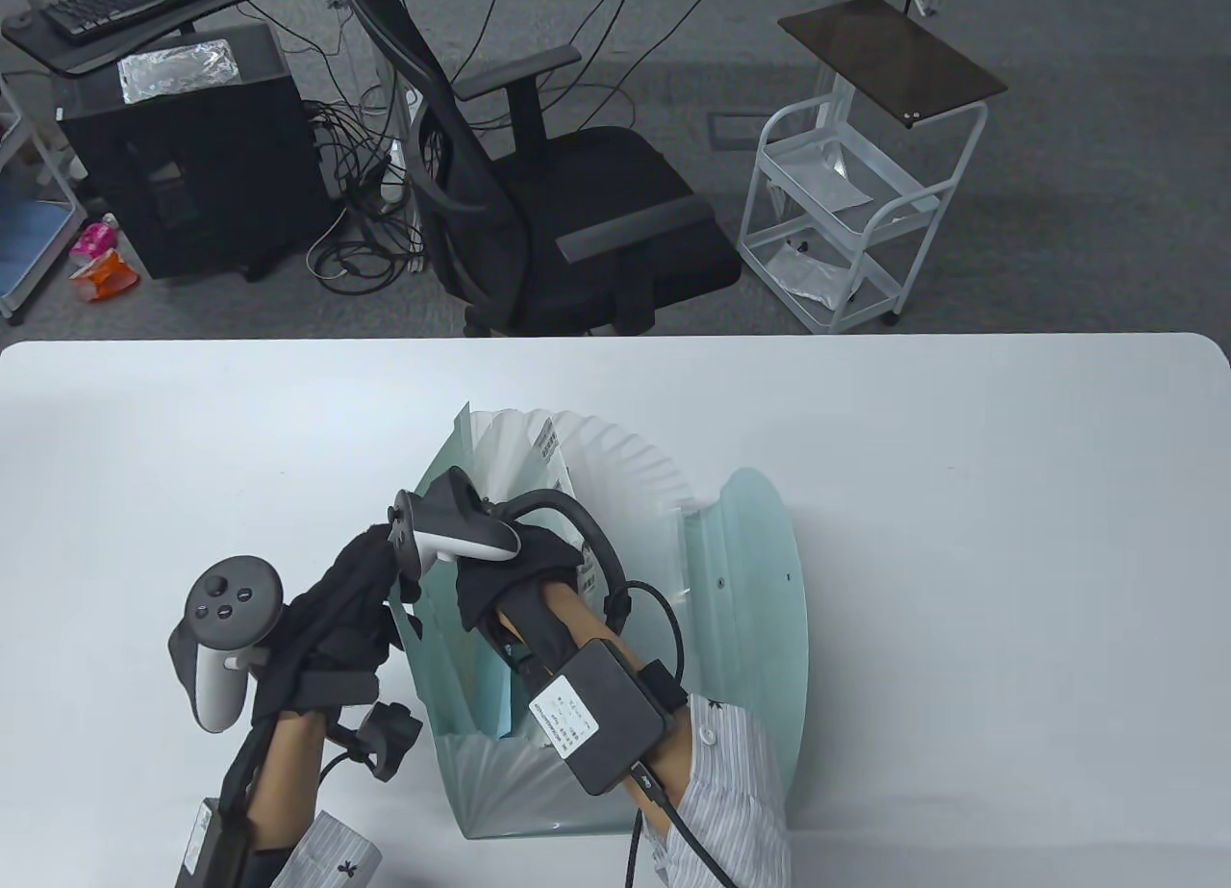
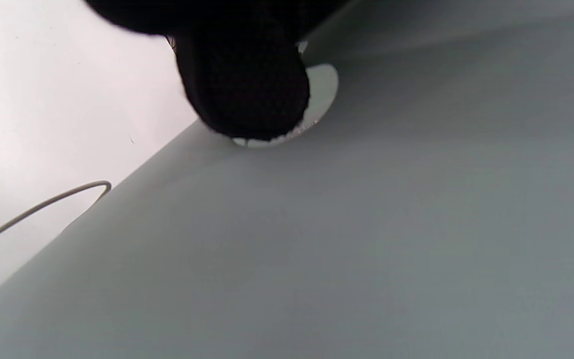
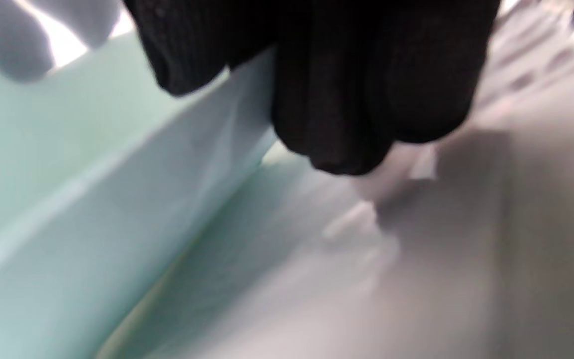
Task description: Pull documents from accordion folder and sort
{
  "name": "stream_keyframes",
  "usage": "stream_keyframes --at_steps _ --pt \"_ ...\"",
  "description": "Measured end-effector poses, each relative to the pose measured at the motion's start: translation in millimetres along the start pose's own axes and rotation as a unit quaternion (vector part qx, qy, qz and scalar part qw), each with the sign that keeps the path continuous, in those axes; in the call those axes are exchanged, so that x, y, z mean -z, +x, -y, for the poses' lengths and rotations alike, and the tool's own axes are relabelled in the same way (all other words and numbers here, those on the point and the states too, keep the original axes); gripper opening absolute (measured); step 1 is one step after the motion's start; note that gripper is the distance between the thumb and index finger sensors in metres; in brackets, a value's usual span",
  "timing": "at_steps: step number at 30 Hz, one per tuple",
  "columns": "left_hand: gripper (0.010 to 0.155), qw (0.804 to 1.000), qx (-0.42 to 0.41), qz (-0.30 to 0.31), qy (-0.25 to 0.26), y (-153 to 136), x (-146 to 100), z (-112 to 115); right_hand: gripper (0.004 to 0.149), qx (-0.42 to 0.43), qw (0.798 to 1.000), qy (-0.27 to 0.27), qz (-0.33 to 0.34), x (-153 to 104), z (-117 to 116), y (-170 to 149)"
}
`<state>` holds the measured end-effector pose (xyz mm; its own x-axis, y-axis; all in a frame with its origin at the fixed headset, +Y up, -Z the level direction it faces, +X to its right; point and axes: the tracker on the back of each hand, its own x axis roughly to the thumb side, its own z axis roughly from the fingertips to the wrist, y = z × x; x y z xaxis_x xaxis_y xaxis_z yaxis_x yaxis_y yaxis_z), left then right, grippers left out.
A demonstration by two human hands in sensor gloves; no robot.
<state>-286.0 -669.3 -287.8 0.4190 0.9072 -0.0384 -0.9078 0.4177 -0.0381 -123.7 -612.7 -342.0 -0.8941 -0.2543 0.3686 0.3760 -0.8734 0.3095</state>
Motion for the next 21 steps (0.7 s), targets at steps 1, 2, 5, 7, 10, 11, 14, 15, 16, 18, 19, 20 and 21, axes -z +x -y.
stream_keyframes --at_steps 1,2,5,7,10,11,14,15,16,18,19,20,21 --pt "0.07 1.0 0.0 0.0 0.0 0.0 0.0 0.2 0.041 -0.011 1.0 -0.019 -0.008 -3.4 2.5 -0.5" --pt "0.07 1.0 0.0 0.001 -0.001 0.1 0.0 0.3 0.041 -0.015 0.999 -0.025 -0.011 -6.1 4.1 -0.6" --pt "0.07 1.0 0.002 0.002 -0.001 0.4 0.2 0.8 0.043 -0.02 0.999 -0.032 -0.01 -13.8 7.3 -2.6" --pt "0.07 1.0 0.003 0.002 -0.002 0.5 0.4 1.2 0.044 -0.02 0.999 -0.035 0.002 -20.7 10.2 -5.6" --pt "0.07 1.0 0.004 0.003 -0.001 0.6 0.6 1.5 0.042 -0.006 0.998 -0.06 0.003 -32.4 16.0 -12.2" --pt "0.07 1.0 0.004 0.002 -0.001 0.5 0.7 1.6 0.042 0.002 0.997 -0.071 0.003 -38.8 18.9 -16.4" --pt "0.07 1.0 0.003 0.002 -0.001 0.6 0.7 1.8 0.039 0.021 0.994 -0.106 0.007 -53.7 26.6 -28.6" --pt "0.07 1.0 0.002 0.002 -0.001 0.6 0.7 2.0 0.039 0.029 0.991 -0.13 -0.003 -60.7 30.7 -35.7" --pt "0.07 1.0 0.002 0.002 -0.001 0.6 0.7 2.0 0.039 0.039 0.988 -0.151 -0.012 -66.1 33.3 -41.0" --pt "0.071 1.0 0.002 0.002 0.0 0.7 0.7 2.2 0.038 0.06 0.978 -0.196 -0.028 -79.5 39.9 -56.5" --pt "0.071 1.0 0.001 0.002 0.0 0.8 0.8 2.3 0.038 0.07 0.974 -0.213 -0.032 -85.6 42.5 -63.8" --pt "0.071 1.0 0.001 0.004 -0.001 1.2 1.4 2.4 0.038 0.081 0.967 -0.237 -0.039 -93.5 45.5 -73.9" --pt "0.071 1.0 0.003 0.004 -0.003 1.7 1.7 2.5 0.038 0.09 0.961 -0.256 -0.047 -99.3 47.2 -81.5"
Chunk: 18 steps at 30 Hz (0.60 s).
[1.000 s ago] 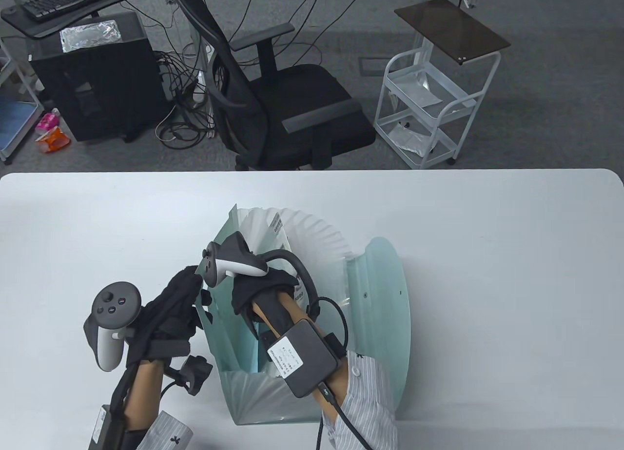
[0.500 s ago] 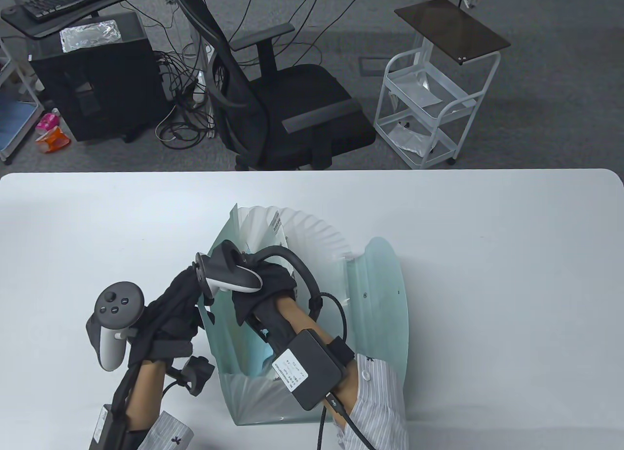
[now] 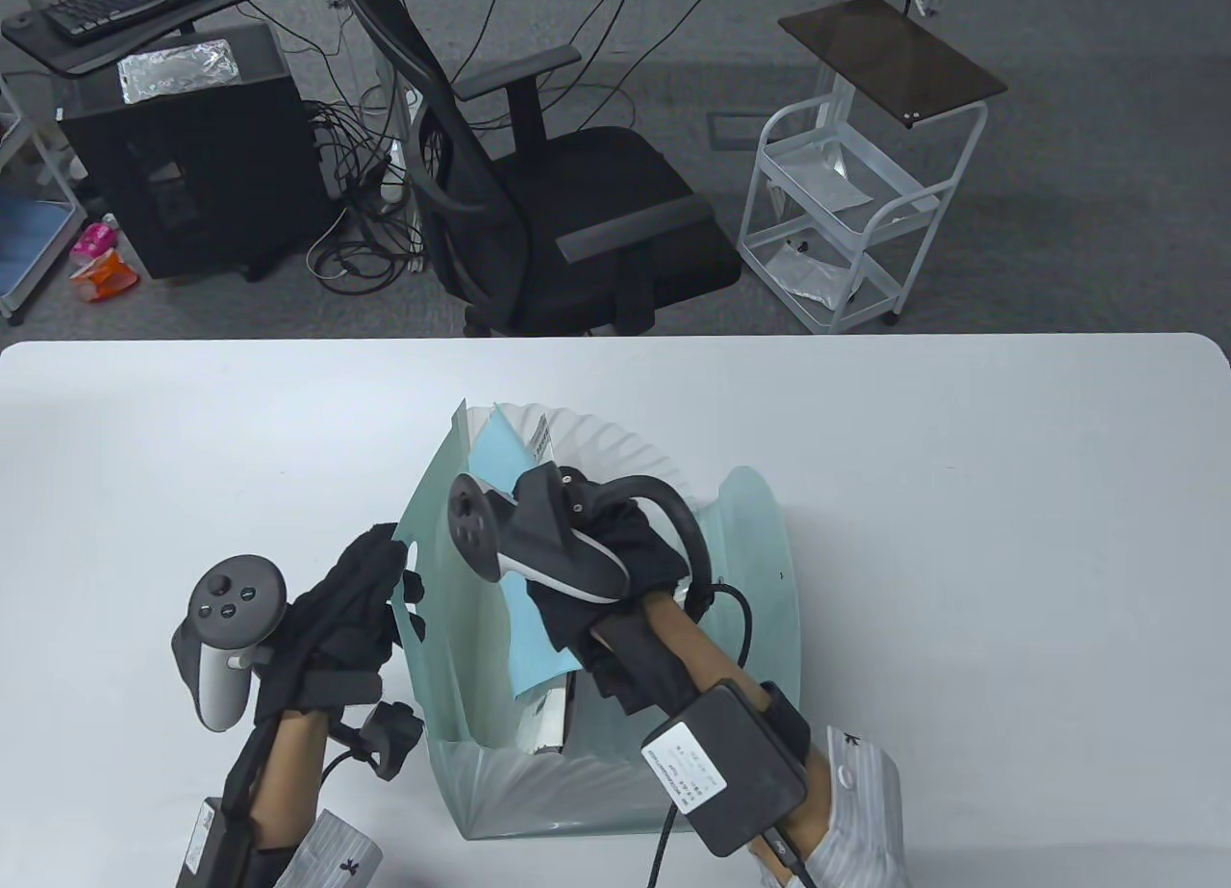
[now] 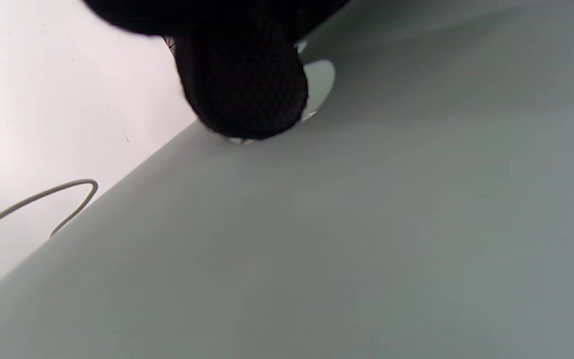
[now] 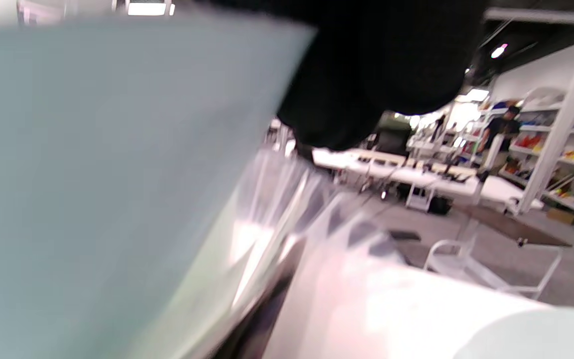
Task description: Pull documents from accordion folder and sort
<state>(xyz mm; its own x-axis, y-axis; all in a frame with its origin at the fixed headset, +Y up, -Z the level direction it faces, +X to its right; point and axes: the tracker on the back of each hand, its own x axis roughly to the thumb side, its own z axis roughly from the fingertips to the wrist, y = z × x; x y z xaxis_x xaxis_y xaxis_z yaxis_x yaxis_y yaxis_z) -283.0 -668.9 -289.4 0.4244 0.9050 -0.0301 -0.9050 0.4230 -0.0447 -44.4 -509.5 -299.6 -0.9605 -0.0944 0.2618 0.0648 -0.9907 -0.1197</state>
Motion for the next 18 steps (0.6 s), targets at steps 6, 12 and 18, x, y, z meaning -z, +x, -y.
stream_keyframes --at_steps 6,12,18 --pt "0.07 1.0 0.01 0.003 0.007 3.0 -1.0 2.2 0.038 0.023 0.988 -0.14 -0.065 -24.2 32.4 -59.8" --pt "0.07 1.0 0.014 0.003 0.009 3.4 -0.9 2.7 0.038 -0.013 0.961 -0.227 -0.156 -43.3 47.2 -123.9" --pt "0.07 1.0 0.012 0.002 0.009 3.6 -1.5 2.5 0.037 -0.085 0.94 -0.244 -0.224 -50.9 40.8 -179.1"
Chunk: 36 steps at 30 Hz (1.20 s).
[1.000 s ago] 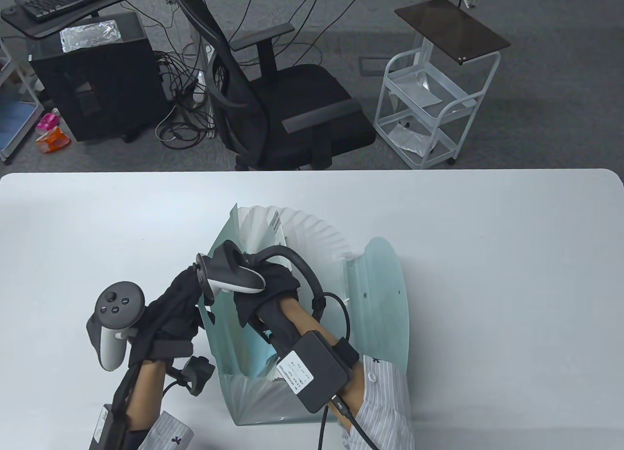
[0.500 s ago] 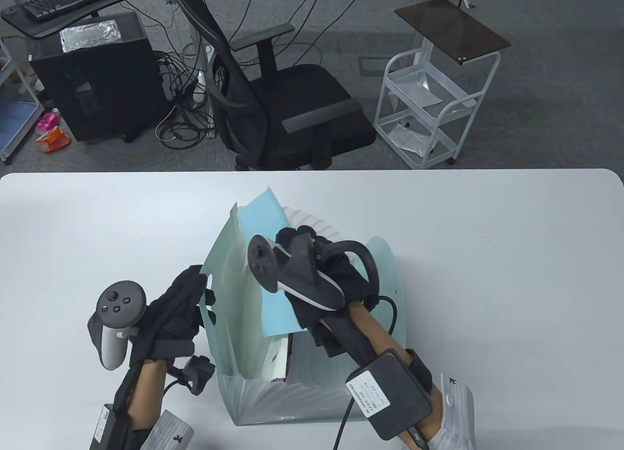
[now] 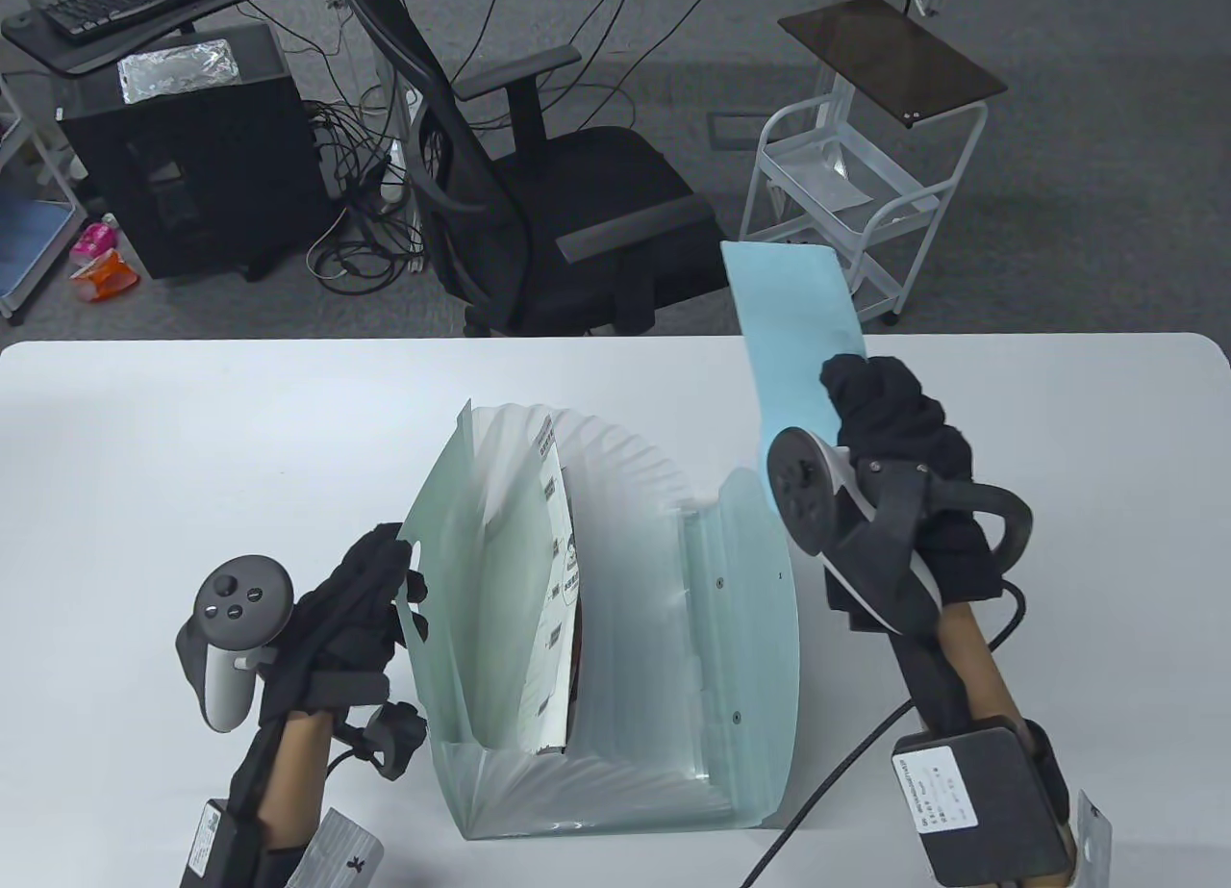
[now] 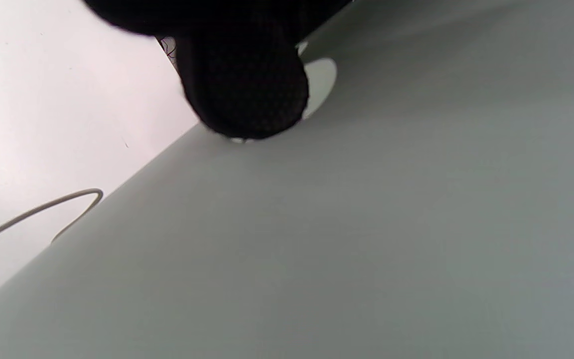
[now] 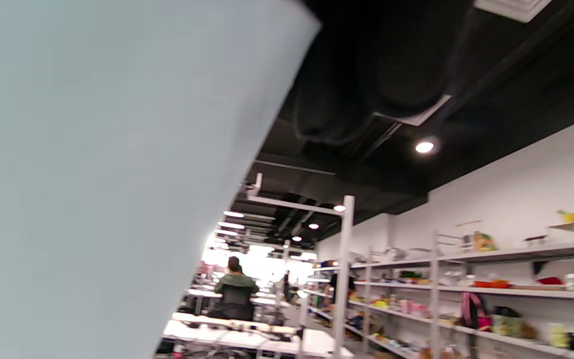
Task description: Pull documents from accordion folder and sort
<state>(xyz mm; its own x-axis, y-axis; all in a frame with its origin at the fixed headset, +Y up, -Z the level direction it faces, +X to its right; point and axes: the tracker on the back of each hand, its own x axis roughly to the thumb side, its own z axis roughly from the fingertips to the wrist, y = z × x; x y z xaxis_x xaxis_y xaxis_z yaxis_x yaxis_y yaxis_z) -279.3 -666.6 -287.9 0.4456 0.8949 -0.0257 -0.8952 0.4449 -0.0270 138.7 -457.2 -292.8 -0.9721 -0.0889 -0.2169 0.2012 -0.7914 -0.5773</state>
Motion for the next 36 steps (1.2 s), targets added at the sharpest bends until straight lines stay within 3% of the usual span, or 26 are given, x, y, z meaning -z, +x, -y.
stream_keyframes --at_steps 5,10,15,18,25,32,36 --pt "0.07 1.0 -0.004 -0.003 0.002 -0.4 -1.1 -1.2 0.037 -0.028 0.997 0.066 -0.032 3.0 -53.4 -30.0" --pt "0.07 1.0 -0.005 -0.006 0.004 -0.5 -2.1 -2.6 0.036 -0.039 0.98 0.189 -0.045 -4.8 -139.5 -47.5" --pt "0.069 1.0 -0.006 -0.007 0.003 -0.8 -2.4 -4.1 0.036 -0.056 0.955 0.288 -0.05 -25.8 -221.1 -49.9" --pt "0.069 1.0 -0.006 -0.007 0.002 -0.7 -2.2 -4.4 0.036 -0.085 0.944 0.317 -0.033 -37.9 -251.4 -42.4" --pt "0.07 1.0 -0.005 -0.005 0.001 -0.8 -1.8 -4.3 0.036 -0.018 0.93 0.365 -0.031 -54.8 -285.3 -23.8" --pt "0.07 1.0 -0.007 -0.005 0.001 -1.0 -1.7 -4.1 0.036 0.028 0.901 0.432 -0.013 -72.2 -314.0 -15.7" --pt "0.07 1.0 -0.007 -0.005 0.001 -1.0 -1.7 -4.1 0.037 0.029 0.885 0.464 -0.025 -74.1 -319.3 -21.5"
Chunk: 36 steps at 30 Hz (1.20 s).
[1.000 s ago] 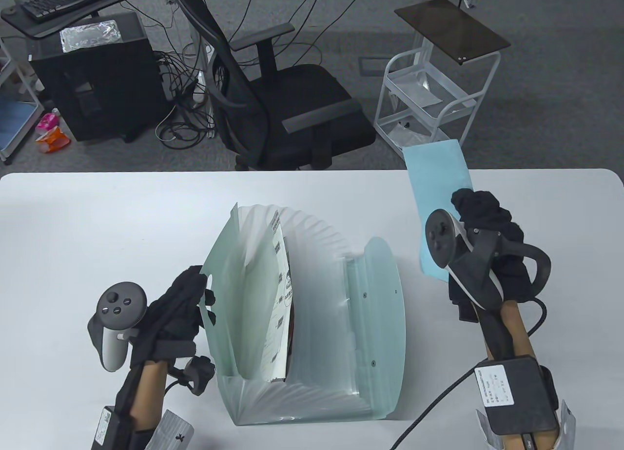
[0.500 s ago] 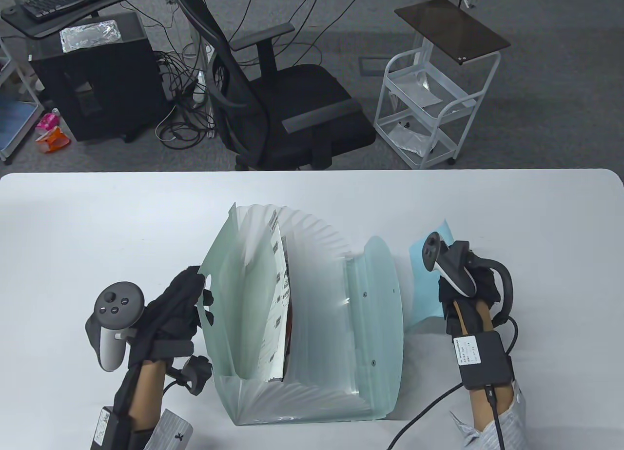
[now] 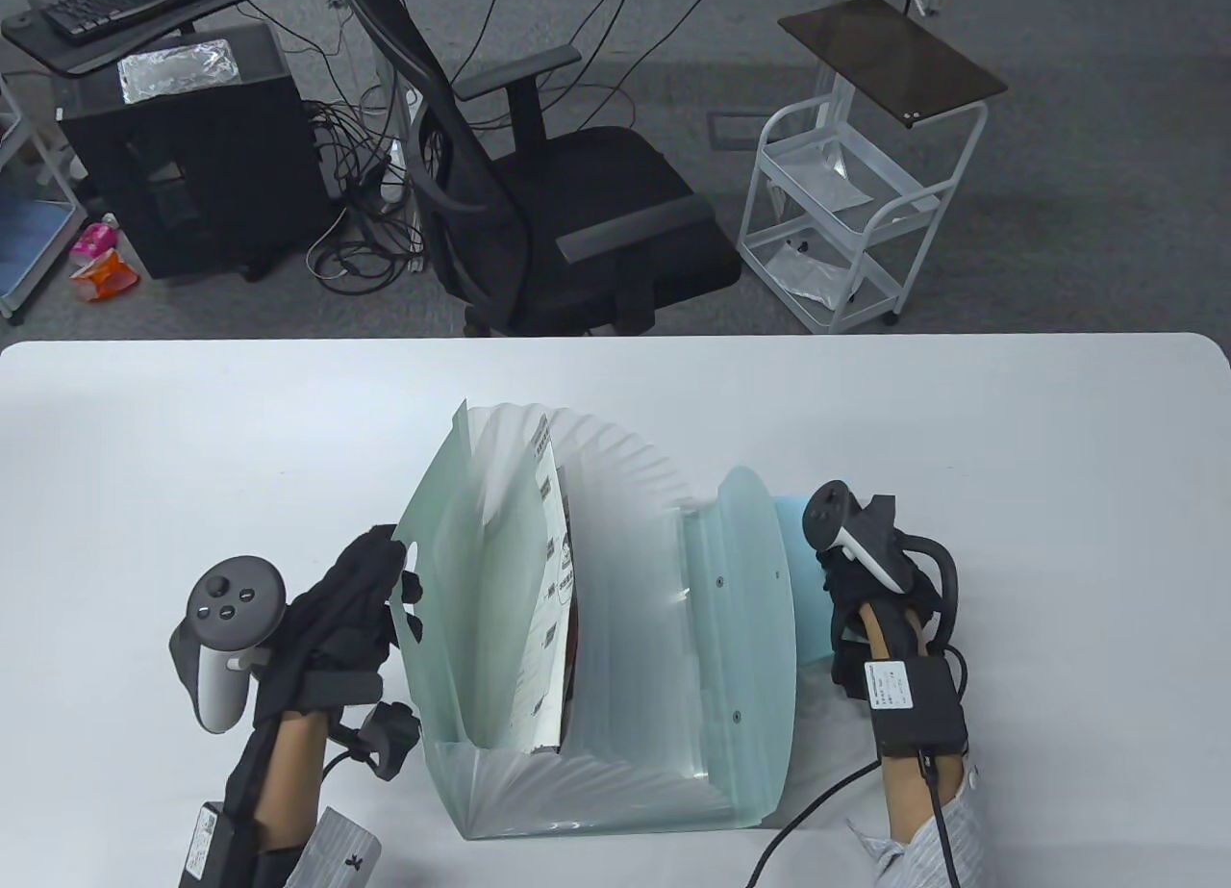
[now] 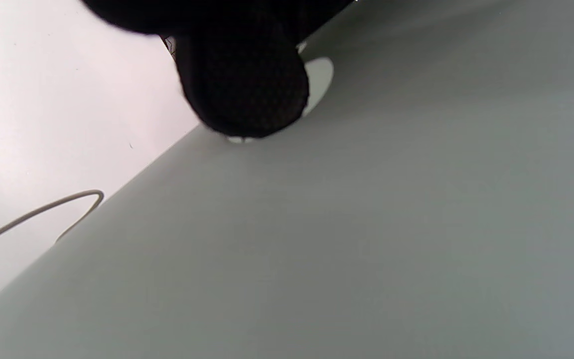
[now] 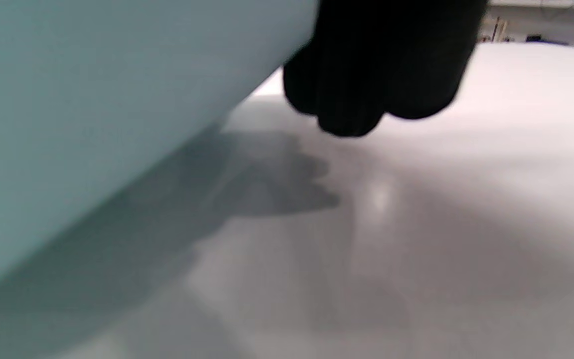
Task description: Pull documents from accordion folder and sort
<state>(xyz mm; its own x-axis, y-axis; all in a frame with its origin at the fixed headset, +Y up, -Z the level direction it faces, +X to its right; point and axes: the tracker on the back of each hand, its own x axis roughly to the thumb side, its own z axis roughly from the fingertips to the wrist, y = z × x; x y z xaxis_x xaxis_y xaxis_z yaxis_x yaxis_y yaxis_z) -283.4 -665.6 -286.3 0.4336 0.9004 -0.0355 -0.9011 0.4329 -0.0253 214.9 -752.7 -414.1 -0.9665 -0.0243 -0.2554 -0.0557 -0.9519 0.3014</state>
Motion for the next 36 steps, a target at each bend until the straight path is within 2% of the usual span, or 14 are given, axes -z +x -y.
stream_keyframes --at_steps 5,13,18,23,29,36 --pt "0.07 1.0 -0.002 0.001 0.0 0.3 0.1 0.3 0.037 -0.012 1.0 -0.011 -0.017 -6.9 17.4 -9.3" --pt "0.07 1.0 -0.003 0.002 0.0 0.2 0.1 0.5 0.042 -0.037 0.998 -0.056 0.004 -49.5 81.0 -3.4" --pt "0.07 1.0 -0.004 0.002 0.001 0.2 0.2 0.6 0.048 -0.05 0.995 -0.079 0.031 -88.8 122.1 18.7" --pt "0.07 1.0 -0.009 0.003 0.002 -0.4 -0.1 1.4 0.047 -0.04 0.99 -0.112 0.071 -127.8 152.1 54.3" --pt "0.07 1.0 -0.011 0.006 0.001 -0.7 -0.1 2.2 0.043 -0.002 0.982 -0.116 0.152 -168.9 162.8 107.8" --pt "0.071 1.0 -0.018 0.009 -0.001 -1.2 0.0 3.4 0.04 0.009 0.968 -0.079 0.238 -196.8 143.1 168.5"
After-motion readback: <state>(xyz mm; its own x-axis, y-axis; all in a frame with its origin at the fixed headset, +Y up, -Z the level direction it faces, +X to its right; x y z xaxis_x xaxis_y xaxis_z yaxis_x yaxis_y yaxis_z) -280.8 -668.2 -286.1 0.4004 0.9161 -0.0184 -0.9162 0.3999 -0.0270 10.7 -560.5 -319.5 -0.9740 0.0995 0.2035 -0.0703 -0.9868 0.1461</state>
